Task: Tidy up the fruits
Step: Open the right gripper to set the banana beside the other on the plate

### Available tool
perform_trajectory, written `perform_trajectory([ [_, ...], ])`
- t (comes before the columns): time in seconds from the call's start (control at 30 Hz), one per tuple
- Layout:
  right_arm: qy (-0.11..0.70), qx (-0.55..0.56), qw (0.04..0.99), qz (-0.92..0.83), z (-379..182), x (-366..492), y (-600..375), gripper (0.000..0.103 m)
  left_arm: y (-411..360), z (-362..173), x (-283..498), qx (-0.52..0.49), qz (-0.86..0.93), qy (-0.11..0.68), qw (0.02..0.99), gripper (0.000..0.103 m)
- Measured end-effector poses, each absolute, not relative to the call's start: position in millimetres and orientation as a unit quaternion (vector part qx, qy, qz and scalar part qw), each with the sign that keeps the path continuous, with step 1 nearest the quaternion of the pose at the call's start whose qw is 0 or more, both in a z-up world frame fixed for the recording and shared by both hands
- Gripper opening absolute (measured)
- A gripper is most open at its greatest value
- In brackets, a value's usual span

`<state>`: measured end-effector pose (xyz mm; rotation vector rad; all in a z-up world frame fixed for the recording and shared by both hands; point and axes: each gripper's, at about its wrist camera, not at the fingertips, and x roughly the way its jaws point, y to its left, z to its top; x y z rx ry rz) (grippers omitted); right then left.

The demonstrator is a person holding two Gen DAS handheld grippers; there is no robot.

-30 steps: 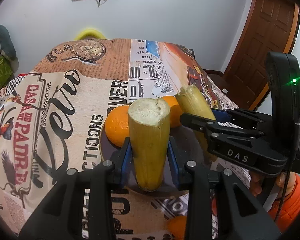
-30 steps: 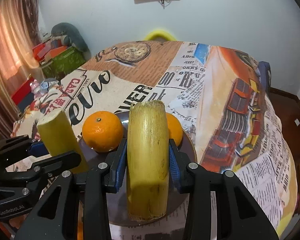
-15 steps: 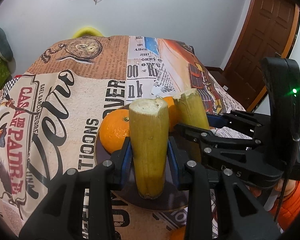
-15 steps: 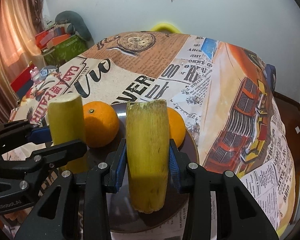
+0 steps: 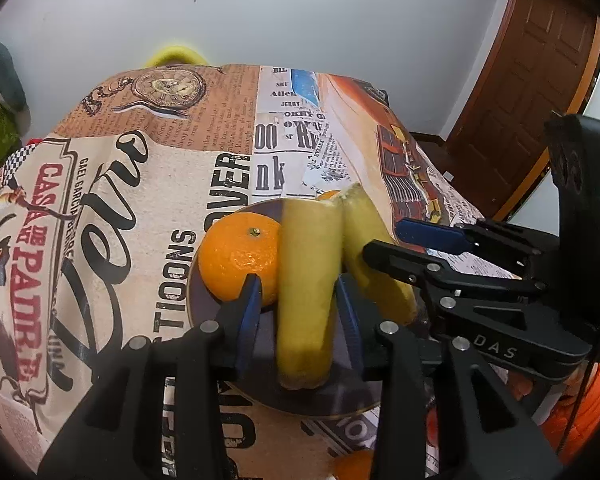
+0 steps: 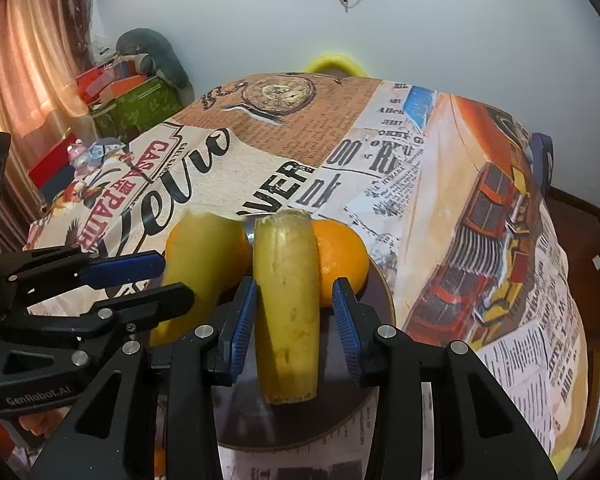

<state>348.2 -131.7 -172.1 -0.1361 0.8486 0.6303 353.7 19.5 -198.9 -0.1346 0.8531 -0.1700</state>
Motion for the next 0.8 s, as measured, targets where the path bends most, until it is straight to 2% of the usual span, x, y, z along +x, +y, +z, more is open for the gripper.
perform_trajectory([
  [0.27,0.403,-0.071,0.867,0.283,-163.1,330.6,-140.9,0.037,17.1,-185.0,336.2,-0.046,-0.073,0.403,0.911,0.039],
  [0.47,0.390,-0.077,0.875,0.277,-147.8,305.9,-147.8,0.044,13.4,-167.8,313.6,-0.036,-0.070,0.392,0.917,0.039],
  [0.67,0.371,-0.075,0.886,0.268,-130.8,275.1,-158.2,0.061,10.2,-148.8,282.7,-0.022,-0.062,0.378,0.923,0.047],
  [0.8,0.369,-0.071,0.890,0.260,-124.5,255.4,-165.3,0.067,6.6,-138.2,259.5,-0.013,-0.057,0.370,0.927,0.056],
])
